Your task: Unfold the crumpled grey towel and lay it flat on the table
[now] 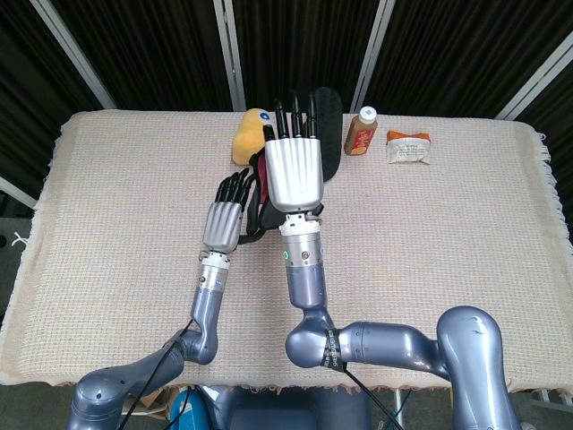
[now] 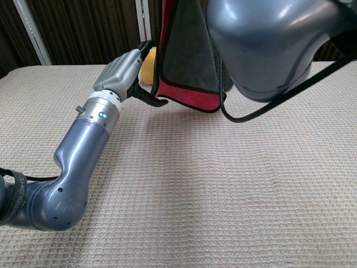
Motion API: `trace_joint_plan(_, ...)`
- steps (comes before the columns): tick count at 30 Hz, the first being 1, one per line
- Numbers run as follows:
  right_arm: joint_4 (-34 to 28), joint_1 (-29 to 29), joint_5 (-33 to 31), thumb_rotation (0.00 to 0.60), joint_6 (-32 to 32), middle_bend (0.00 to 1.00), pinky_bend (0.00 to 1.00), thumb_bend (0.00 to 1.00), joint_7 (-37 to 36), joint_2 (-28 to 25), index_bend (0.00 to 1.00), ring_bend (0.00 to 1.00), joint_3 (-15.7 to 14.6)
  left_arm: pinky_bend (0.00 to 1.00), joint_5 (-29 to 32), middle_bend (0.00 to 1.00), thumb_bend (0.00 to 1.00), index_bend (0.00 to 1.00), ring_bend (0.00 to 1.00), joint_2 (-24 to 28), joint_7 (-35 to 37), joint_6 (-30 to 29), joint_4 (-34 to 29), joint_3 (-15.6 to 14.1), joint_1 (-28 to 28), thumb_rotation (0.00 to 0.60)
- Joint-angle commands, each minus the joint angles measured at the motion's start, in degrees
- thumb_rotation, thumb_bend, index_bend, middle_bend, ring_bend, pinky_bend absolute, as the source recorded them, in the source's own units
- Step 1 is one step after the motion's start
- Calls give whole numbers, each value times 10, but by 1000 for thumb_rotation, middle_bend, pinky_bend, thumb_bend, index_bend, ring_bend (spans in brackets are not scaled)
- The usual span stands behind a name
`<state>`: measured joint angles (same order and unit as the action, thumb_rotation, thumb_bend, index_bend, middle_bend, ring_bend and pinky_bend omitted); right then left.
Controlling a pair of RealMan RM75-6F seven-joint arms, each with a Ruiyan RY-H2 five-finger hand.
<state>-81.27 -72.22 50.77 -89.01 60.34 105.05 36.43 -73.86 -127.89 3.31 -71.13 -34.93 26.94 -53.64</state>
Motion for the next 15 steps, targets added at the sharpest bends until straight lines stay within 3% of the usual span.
trace_joint_plan(1,-3,3,-2,600,-3,225,70,561,0,-2,706,85,0,55,-2,0,84,0,0,5,9,-13,-5,-6,11,600)
trace_joint_plan(4,-9,7,-2,600,-8,225,70,562,2,-5,706,85,-2,55,-2,0,118,47,0,11,14,-23,-11,-11,22,600)
trace_joint_plan(11,-28,16,-1,600,-21,225,74,561,11,-10,708,85,-9,55,7,5,151,416,0,27,18,-23,-21,-13,38,600)
trace_joint_plan(15,-39,19,-2,600,-28,225,77,561,17,-11,707,85,-11,55,10,12,175,473,0,33,13,-21,-26,-12,38,600)
